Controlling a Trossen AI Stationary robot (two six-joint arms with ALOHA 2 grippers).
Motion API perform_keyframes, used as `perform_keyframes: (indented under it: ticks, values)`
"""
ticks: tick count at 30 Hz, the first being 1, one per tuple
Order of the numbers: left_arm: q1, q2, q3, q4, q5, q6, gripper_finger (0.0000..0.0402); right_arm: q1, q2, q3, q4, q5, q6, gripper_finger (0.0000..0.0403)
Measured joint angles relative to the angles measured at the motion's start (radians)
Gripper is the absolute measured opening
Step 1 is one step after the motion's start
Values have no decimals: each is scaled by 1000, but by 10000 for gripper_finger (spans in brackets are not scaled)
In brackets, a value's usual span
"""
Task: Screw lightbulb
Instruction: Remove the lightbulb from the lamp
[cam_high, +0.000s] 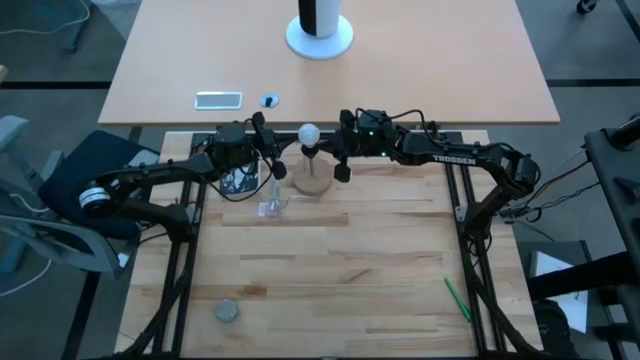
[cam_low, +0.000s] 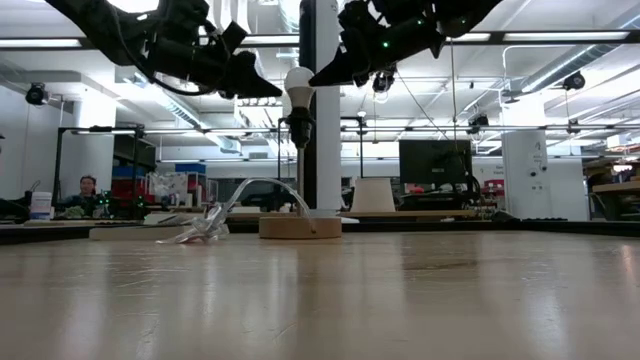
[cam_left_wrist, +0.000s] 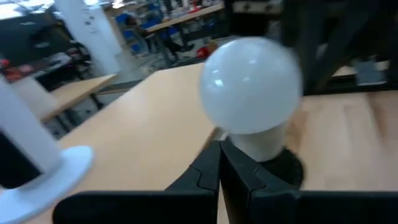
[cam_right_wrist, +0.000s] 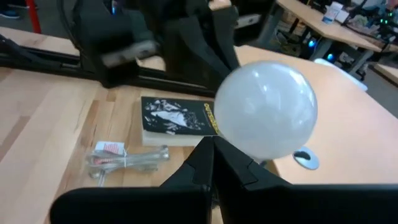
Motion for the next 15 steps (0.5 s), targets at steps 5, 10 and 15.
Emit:
perform_keyframes:
  ticks: [5, 10, 15]
  values:
    - [1, 22, 0, 68, -41, 46, 0, 1, 0, 0, 26, 2, 1, 0]
    - [2, 33, 0, 102, 13, 54, 0, 1, 0, 0, 40, 49, 8, 0]
    - [3, 28, 0, 93, 105, 50, 0, 1, 0, 0, 39, 51, 9, 0]
